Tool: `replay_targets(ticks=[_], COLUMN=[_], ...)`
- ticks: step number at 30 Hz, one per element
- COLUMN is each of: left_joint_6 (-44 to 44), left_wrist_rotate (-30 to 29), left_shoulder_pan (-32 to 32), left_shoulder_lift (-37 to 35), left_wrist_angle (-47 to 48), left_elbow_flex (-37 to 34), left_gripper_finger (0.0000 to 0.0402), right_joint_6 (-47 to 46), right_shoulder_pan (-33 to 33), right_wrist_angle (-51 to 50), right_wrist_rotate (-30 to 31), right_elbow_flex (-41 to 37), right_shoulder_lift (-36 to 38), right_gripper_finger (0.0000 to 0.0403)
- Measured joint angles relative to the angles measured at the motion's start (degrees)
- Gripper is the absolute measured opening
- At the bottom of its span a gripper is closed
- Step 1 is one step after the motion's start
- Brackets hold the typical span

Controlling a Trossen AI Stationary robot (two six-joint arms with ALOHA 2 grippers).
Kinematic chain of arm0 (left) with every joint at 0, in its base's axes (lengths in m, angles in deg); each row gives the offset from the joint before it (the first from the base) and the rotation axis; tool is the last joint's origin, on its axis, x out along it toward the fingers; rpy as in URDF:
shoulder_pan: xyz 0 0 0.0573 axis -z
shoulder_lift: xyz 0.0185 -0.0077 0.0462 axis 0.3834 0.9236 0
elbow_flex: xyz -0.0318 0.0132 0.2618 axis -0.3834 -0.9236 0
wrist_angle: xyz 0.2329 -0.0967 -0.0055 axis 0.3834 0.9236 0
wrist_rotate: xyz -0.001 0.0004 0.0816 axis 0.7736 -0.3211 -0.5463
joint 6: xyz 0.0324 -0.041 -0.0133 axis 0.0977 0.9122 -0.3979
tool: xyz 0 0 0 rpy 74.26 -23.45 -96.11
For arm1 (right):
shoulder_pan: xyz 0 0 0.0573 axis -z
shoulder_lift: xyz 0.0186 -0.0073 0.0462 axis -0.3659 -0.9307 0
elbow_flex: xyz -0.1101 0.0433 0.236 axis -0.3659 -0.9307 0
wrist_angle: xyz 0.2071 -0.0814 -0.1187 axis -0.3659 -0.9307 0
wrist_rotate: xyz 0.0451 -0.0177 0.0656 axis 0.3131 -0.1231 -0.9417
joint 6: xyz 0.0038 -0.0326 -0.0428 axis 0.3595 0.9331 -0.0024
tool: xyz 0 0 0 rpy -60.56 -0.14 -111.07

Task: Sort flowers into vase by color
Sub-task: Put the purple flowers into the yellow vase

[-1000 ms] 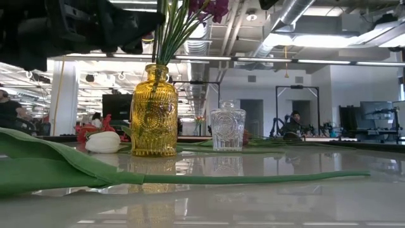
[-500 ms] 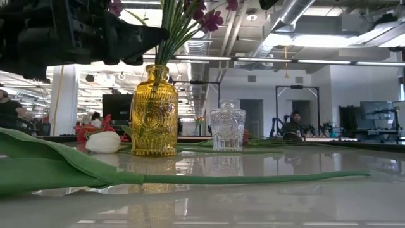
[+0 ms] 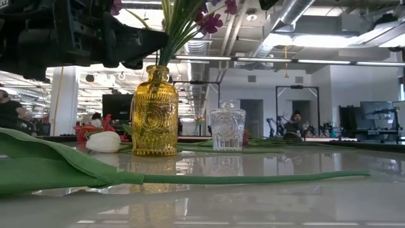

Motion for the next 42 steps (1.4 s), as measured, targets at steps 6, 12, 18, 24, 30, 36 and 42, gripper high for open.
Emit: replay_targets(ticks=[6,12,18,24,30,36,42], left_joint_6=[0.08,-0.2,-0.47,-2.61,-3.8,-3.44,4.07], left_wrist_rotate=[-1.9,-2.35,-2.35,-2.37,-2.36,-2.6,-2.55], left_shoulder_pan=[0.0,0.0,0.0,0.05,0.2,2.25,3.71], left_shoulder_lift=[0.0,0.0,-0.05,-0.44,-2.84,-12.66,-25.46], left_wrist_angle=[0.27,0.39,0.4,0.48,2.49,16.83,39.33], left_elbow_flex=[0.0,0.0,-0.02,-0.02,-0.06,-0.31,-0.3], left_gripper_finger=[0.0058,0.0057,0.0057,0.0057,0.0057,0.0057,0.0057], right_joint_6=[-1.41,-2.91,-3.0,-4.27,-10.41,-11.39,-13.95], right_shoulder_pan=[0.0,0.0,0.17,0.17,0.22,-1.37,-5.4], right_wrist_angle=[0.0,-2.59,-18.78,-31.22,-33.03,-22.46,-5.48], right_wrist_rotate=[-0.01,0.01,1.96,7.93,13.56,13.23,11.81], right_elbow_flex=[0.0,0.92,6.28,6.71,3.85,-2.87,-6.78], right_shoulder_lift=[0.0,0.43,1.51,1.2,0.88,-0.77,-4.67], right_gripper_finger=[0.0331,0.0331,0.0331,0.0331,0.0331,0.0331,0.0331])
